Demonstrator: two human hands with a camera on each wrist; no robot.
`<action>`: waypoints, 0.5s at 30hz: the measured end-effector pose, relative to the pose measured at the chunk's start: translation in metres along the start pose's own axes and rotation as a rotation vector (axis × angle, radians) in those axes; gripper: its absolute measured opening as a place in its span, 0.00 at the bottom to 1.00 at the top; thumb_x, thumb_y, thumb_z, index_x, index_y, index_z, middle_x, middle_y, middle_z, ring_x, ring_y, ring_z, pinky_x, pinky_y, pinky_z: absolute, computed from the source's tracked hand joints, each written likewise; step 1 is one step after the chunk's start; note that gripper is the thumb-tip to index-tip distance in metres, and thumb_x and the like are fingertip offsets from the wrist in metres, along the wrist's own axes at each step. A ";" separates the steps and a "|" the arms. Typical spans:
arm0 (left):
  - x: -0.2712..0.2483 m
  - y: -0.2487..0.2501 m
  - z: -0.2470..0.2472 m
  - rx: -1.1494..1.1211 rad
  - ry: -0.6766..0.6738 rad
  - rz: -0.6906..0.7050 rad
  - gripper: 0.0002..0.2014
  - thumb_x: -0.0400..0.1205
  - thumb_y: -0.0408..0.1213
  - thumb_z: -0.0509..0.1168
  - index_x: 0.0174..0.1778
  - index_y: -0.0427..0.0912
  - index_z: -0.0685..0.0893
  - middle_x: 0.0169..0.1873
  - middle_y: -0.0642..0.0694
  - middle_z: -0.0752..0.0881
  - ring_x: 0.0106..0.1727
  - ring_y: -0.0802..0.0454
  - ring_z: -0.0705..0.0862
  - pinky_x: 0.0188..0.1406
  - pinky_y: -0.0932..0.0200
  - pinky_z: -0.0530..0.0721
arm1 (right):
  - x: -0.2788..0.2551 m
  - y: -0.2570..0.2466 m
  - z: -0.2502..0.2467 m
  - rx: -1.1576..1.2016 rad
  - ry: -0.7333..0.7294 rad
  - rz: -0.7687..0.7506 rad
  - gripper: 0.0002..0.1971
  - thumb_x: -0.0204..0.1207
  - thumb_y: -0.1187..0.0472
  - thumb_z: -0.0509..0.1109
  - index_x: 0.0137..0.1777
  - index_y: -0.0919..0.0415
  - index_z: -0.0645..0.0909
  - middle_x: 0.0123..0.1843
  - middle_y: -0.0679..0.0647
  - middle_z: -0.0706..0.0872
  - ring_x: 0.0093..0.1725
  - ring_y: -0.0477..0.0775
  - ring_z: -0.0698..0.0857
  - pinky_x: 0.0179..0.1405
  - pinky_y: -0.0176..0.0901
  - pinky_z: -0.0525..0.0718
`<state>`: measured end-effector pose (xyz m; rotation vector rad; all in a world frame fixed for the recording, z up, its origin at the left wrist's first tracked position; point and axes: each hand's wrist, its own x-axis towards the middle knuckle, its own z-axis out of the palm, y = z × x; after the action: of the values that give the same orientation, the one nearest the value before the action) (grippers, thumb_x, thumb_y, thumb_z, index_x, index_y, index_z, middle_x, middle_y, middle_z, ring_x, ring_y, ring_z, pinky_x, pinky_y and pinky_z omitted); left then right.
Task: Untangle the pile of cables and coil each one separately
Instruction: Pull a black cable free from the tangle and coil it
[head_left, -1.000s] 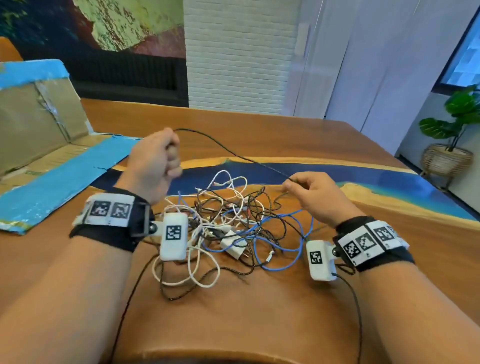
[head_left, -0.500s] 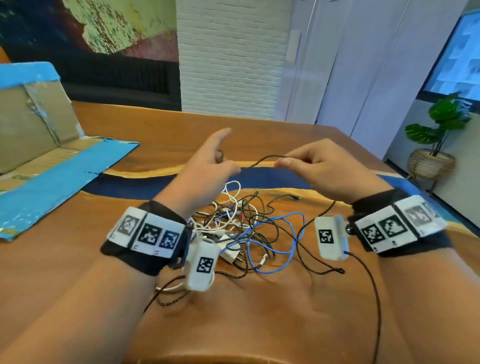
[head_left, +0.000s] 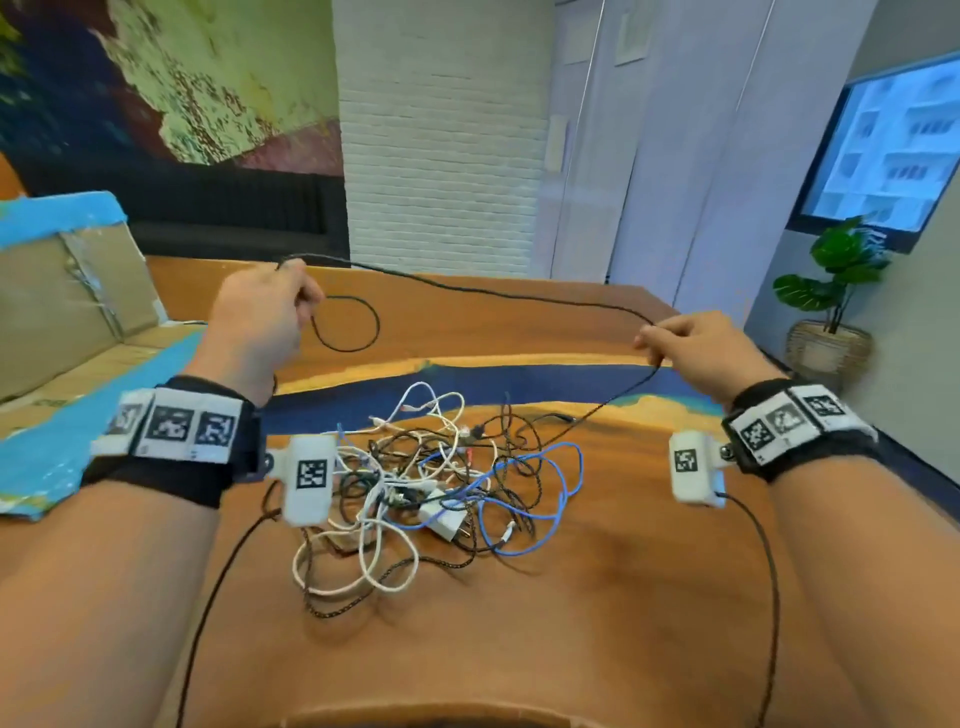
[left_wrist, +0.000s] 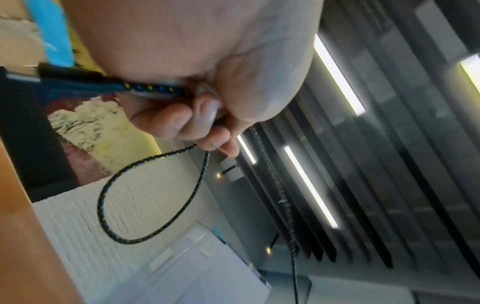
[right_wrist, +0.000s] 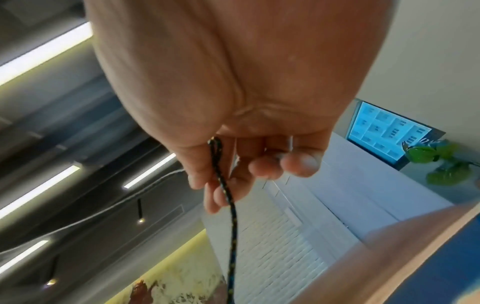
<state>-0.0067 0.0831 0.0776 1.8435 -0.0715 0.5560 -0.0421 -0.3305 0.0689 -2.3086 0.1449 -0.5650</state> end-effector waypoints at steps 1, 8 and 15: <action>-0.006 0.001 0.007 -0.052 -0.040 -0.023 0.19 0.88 0.40 0.58 0.31 0.49 0.84 0.28 0.48 0.77 0.25 0.53 0.70 0.25 0.58 0.65 | -0.002 -0.001 0.006 0.037 0.004 0.022 0.15 0.87 0.54 0.68 0.45 0.60 0.92 0.33 0.52 0.87 0.21 0.46 0.73 0.21 0.36 0.74; -0.070 0.029 0.070 0.045 -0.513 0.129 0.08 0.86 0.48 0.70 0.57 0.53 0.91 0.46 0.56 0.90 0.38 0.61 0.83 0.35 0.66 0.78 | -0.041 -0.080 0.043 0.613 -0.265 -0.100 0.11 0.87 0.61 0.67 0.55 0.69 0.87 0.36 0.61 0.85 0.28 0.52 0.82 0.29 0.47 0.89; -0.075 0.040 0.091 -0.182 -0.495 0.119 0.28 0.86 0.60 0.63 0.82 0.58 0.72 0.61 0.43 0.87 0.60 0.45 0.86 0.55 0.49 0.80 | -0.061 -0.097 0.051 0.284 -0.437 -0.324 0.08 0.82 0.73 0.71 0.56 0.64 0.88 0.43 0.65 0.92 0.34 0.51 0.88 0.39 0.44 0.90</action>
<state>-0.0548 -0.0304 0.0607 1.7664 -0.5476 0.1555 -0.0799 -0.2116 0.0826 -2.1264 -0.4935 -0.2060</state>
